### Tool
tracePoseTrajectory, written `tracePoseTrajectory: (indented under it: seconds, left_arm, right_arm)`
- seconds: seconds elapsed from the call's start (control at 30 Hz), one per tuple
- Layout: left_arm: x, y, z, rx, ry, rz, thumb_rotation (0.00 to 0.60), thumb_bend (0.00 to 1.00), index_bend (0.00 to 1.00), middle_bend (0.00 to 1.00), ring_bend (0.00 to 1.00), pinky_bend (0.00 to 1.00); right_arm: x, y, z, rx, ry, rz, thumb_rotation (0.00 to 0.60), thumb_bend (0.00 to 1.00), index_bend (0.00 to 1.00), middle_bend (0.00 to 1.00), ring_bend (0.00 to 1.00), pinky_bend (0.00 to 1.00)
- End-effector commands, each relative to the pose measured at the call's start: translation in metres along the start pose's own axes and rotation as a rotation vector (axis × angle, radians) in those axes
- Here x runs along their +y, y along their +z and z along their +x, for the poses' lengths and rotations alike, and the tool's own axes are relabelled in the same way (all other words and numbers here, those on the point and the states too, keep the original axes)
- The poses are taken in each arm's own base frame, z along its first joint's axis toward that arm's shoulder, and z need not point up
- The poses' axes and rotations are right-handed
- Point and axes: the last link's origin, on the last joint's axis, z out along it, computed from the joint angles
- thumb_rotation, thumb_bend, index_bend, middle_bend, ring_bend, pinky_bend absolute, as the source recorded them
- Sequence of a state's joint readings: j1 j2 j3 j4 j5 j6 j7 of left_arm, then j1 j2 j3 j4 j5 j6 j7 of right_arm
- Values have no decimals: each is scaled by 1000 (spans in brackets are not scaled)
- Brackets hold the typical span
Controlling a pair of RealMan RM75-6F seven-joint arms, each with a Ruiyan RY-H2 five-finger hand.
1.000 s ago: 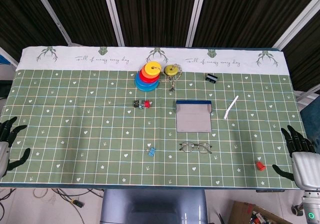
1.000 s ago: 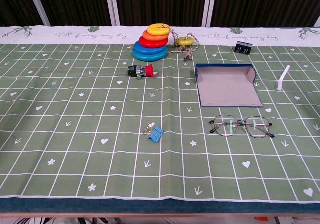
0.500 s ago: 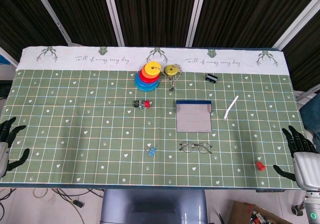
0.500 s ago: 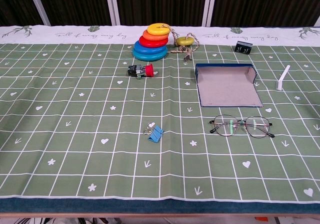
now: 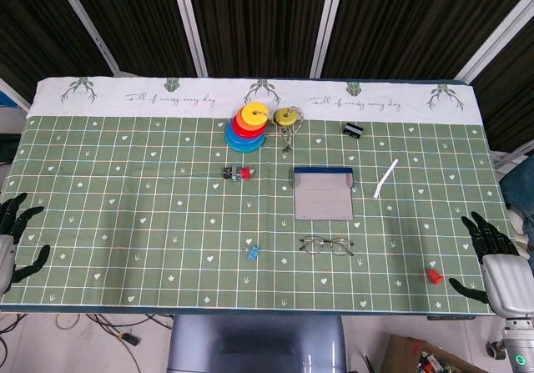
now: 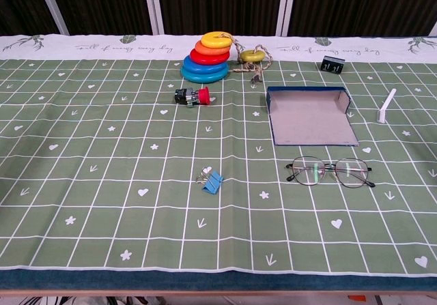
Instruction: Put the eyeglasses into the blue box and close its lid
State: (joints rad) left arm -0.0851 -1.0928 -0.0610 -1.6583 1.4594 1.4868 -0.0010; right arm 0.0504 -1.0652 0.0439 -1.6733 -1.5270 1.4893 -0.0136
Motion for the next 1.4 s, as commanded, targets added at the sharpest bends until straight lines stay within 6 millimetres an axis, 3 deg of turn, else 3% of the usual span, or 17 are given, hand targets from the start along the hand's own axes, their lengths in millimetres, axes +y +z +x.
tracePoseTrajectory:
  seconds: [0.03, 0.2, 0.43, 0.6, 0.9, 1.2, 1.4]
  left_arm:
    - [0, 0, 1, 3, -7, 3, 600, 336, 182, 22, 0, 0]
    - [-1, -1, 2, 3, -21, 13, 600, 336, 182, 22, 0, 0]
    - [0, -1, 0, -19, -29, 20, 600, 336, 182, 22, 0, 0]
    - [0, -2, 1, -20, -38, 32, 600, 336, 182, 22, 0, 0]
    - [-2, -1, 1, -33, -54, 51, 600, 336, 181, 22, 0, 0]
    - [-3, -1, 2, -38, -63, 61, 600, 337, 181, 22, 0, 0]
    - [-2, 0, 1, -47, -58, 60, 600, 336, 181, 22, 0, 0]
  right_arm:
    - [-3, 0, -3, -20, 12, 9, 600, 123, 0, 0, 110, 190]
    - [-12, 8, -4, -101, 105, 77, 600, 123, 6, 0, 112, 191]
    - [-39, 52, 18, -199, 218, 148, 600, 122, 133, 0, 110, 191]
    - [-63, 74, 19, -284, 214, 160, 600, 126, 195, 0, 110, 191]
    - [-115, 94, -8, -357, 188, 161, 600, 148, 299, 0, 110, 191]
    - [-153, 108, -50, -422, 194, 101, 600, 209, 345, 0, 110, 191]
    - [-174, 112, -64, -401, 185, 98, 600, 257, 374, 0, 110, 191]
